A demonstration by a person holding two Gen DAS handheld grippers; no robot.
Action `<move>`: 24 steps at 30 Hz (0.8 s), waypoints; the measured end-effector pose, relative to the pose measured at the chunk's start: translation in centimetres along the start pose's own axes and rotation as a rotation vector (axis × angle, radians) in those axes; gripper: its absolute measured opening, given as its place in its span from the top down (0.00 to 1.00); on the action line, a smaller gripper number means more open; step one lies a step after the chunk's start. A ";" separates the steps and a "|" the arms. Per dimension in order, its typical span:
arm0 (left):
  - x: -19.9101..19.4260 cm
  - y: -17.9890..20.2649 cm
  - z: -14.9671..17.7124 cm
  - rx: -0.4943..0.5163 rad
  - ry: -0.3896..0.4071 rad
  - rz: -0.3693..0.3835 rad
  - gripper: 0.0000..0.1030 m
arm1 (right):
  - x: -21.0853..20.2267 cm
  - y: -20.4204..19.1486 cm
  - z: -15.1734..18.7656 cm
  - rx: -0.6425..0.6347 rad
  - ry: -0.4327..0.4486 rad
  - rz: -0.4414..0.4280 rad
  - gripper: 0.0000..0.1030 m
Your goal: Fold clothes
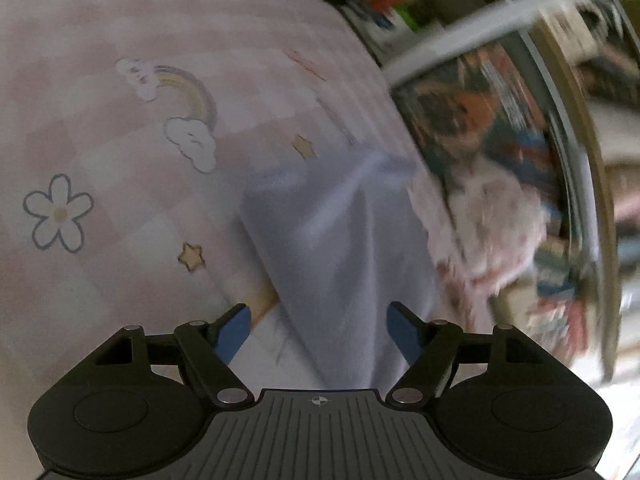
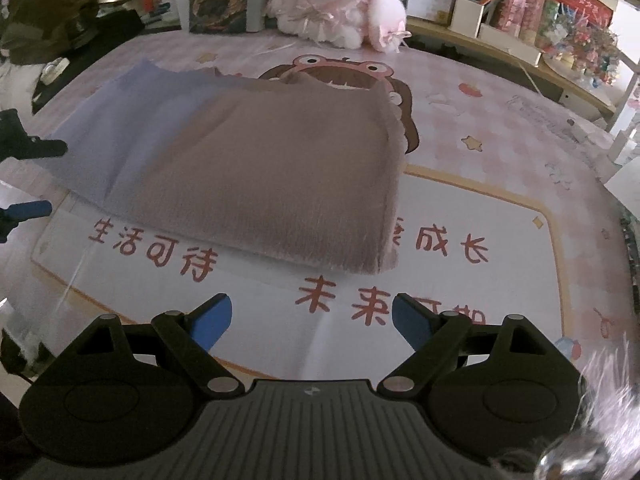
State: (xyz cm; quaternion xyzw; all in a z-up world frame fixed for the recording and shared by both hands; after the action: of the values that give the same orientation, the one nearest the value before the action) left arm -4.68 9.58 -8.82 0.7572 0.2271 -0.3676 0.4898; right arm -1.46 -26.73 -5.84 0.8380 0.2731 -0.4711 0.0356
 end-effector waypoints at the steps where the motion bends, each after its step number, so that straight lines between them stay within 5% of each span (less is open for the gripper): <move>1: 0.2 -0.2 -0.5 -0.033 0.000 0.011 0.27 | 0.0 0.0 -0.1 0.005 0.002 0.007 0.16; 5: 1.0 -0.7 -2.1 -0.139 0.008 0.049 0.27 | -0.3 0.3 -0.6 0.029 0.012 0.037 0.16; 9: 1.8 -0.9 -3.4 -0.220 0.004 0.056 0.41 | -0.8 0.8 -0.8 0.068 0.035 0.058 0.16; 14: 2.8 -1.1 -4.1 -0.253 -0.005 0.016 0.78 | -2.1 1.8 -1.5 0.144 0.106 0.051 0.16; 17: 2.8 -0.2 -4.4 -0.159 0.024 -0.018 0.90 | -2.9 2.9 -2.3 0.225 0.160 0.048 0.16; 20: 0.4 3.9 -4.0 0.113 0.161 0.054 0.92 | -3.0 4.5 -3.3 0.307 0.186 0.063 0.19; 24: -1.4 7.7 -2.6 0.403 0.250 0.158 0.91 | -2.2 5.8 -4.2 0.358 0.182 0.081 0.40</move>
State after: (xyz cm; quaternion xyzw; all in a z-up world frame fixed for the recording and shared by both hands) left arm 0.72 8.73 -2.70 0.8946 0.1481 -0.2693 0.3243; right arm 3.75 -31.20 -2.89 0.8803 0.1534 -0.4327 -0.1197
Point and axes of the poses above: each gripper's, at about its wrist camera, not at the fingertips, and x roughly the way its jaws point, y to its right, z to its underside, the point moved 4 cm from there along x, roughly the way its jaws point, and after that the axes turned 13 degrees about -z, right-handed, at the moved point
